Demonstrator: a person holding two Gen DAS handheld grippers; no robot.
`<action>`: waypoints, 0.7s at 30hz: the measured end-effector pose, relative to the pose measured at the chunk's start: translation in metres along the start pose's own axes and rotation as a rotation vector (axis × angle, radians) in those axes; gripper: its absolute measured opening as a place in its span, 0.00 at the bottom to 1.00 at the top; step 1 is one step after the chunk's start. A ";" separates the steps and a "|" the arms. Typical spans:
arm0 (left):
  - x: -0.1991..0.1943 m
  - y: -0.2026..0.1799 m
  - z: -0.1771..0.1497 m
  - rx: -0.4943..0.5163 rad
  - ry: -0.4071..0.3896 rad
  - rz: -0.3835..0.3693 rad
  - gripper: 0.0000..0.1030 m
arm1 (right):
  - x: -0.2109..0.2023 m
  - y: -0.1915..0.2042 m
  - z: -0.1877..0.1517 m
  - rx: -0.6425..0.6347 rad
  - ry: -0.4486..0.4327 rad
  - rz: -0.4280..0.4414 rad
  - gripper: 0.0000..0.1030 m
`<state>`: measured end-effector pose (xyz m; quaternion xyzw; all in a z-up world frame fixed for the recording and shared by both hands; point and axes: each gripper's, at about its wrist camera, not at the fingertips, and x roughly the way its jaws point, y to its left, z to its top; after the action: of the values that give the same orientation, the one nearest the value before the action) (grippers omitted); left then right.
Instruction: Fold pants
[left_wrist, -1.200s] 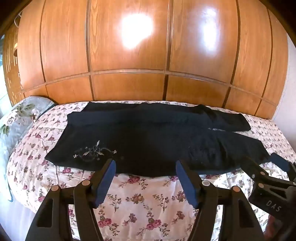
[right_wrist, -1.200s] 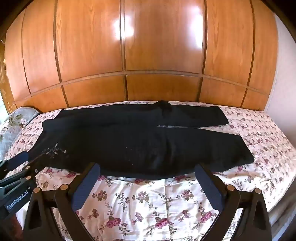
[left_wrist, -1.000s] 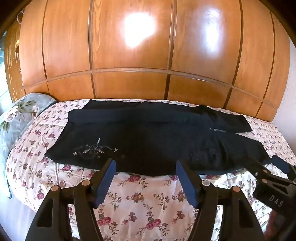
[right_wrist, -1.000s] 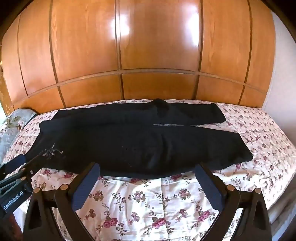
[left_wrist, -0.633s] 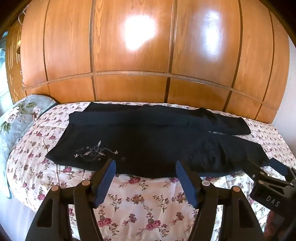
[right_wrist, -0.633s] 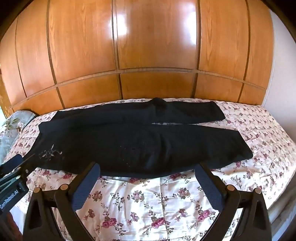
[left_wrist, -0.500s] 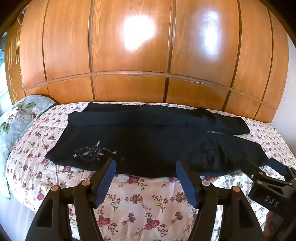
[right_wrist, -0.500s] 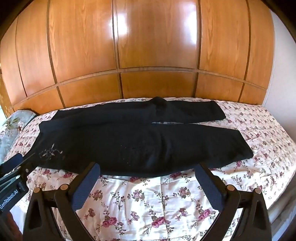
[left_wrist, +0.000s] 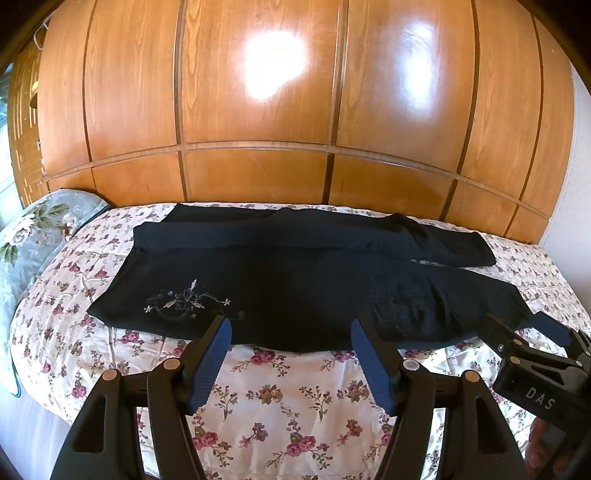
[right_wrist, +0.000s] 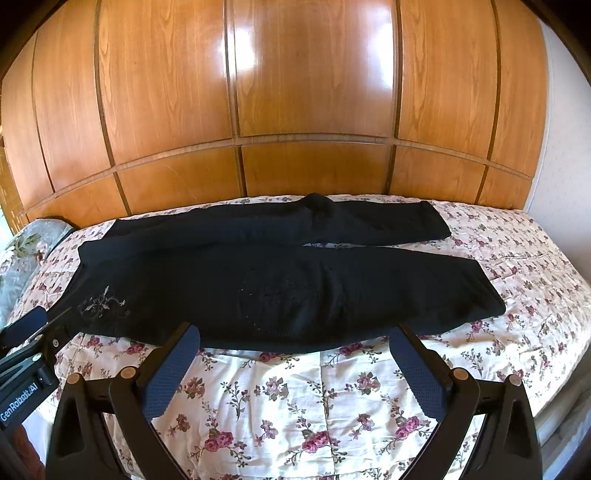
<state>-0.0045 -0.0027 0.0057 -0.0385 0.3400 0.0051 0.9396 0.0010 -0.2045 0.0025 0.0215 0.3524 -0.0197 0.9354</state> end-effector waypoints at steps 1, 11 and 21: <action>0.000 0.000 -0.001 0.001 0.000 0.000 0.67 | 0.001 0.000 0.000 0.000 0.002 0.000 1.00; 0.000 -0.001 -0.003 0.004 0.003 -0.004 0.67 | 0.001 0.001 -0.001 -0.006 0.009 0.001 1.00; 0.002 0.000 -0.005 0.001 0.011 -0.009 0.67 | 0.004 0.002 -0.002 -0.011 0.022 0.004 1.00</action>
<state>-0.0059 -0.0026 0.0006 -0.0395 0.3451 0.0005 0.9377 0.0023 -0.2028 -0.0015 0.0172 0.3628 -0.0154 0.9316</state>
